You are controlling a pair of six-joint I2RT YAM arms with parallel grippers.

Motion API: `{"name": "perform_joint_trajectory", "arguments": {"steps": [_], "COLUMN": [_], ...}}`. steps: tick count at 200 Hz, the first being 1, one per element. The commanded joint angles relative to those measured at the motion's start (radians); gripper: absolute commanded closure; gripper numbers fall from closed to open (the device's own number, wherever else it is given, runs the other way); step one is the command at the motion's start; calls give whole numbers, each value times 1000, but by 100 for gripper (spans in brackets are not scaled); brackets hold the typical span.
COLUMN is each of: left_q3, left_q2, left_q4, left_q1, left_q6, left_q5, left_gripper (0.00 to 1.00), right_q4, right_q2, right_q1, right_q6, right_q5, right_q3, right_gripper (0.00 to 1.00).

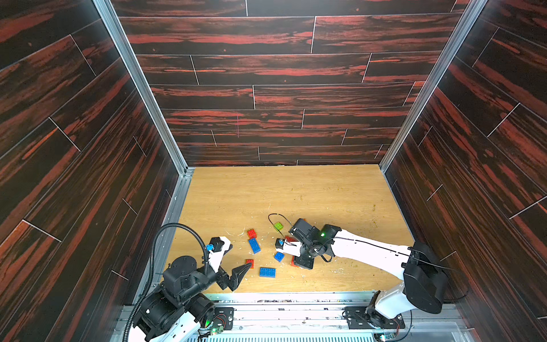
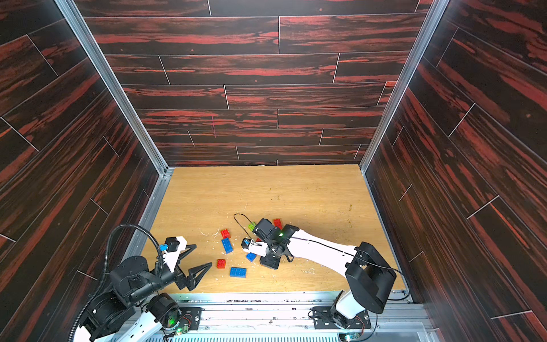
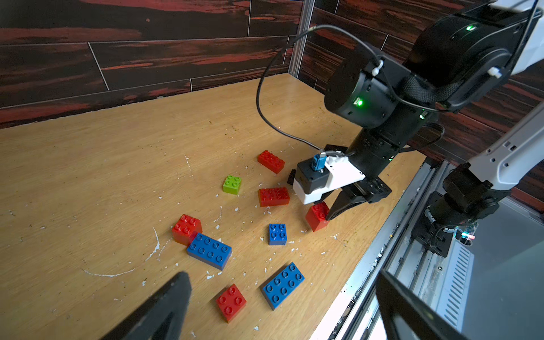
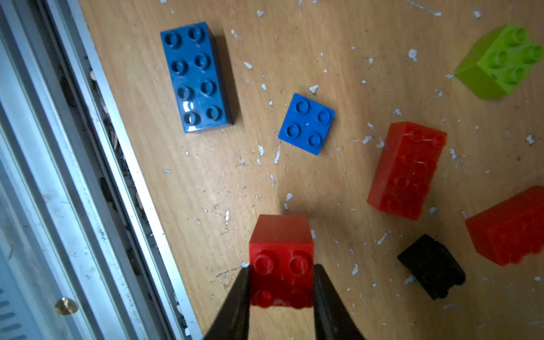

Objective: Assemble the letter f with lego
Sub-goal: Pick up the lego brick from the center of the board, then adjust the lego brick at the center of the board.

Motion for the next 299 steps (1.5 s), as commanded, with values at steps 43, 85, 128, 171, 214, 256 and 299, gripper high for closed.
{"name": "perform_joint_trajectory", "arguments": {"steps": [43, 85, 128, 171, 214, 256, 299], "left_q3": [-12, -13, -12, -14, -14, -14, -14], "left_q2": [-13, -17, -16, -18, -22, -21, -22], "left_q4": [11, 10, 11, 11, 11, 9, 9], "left_q1": [-6, -6, -7, -8, -8, -7, -9], "left_q6": [2, 1, 3, 3, 2, 3, 3], "left_q5": [-14, -17, -15, -17, -22, -24, -26], "left_gripper": [0, 0, 0, 0, 0, 0, 0], "right_q4": [71, 80, 109, 135, 160, 162, 176], "right_q2": [25, 95, 113, 140, 185, 216, 225], "right_q1": [4, 2, -28, -72, -120, -164, -208], "right_q6": [-86, -111, -121, -148, -172, -187, -198], "right_q5": [-26, -1, -32, -50, -84, -80, -94], "right_q3": [0, 49, 68, 89, 116, 137, 148], "right_gripper": [76, 78, 79, 79, 79, 79, 79]}}
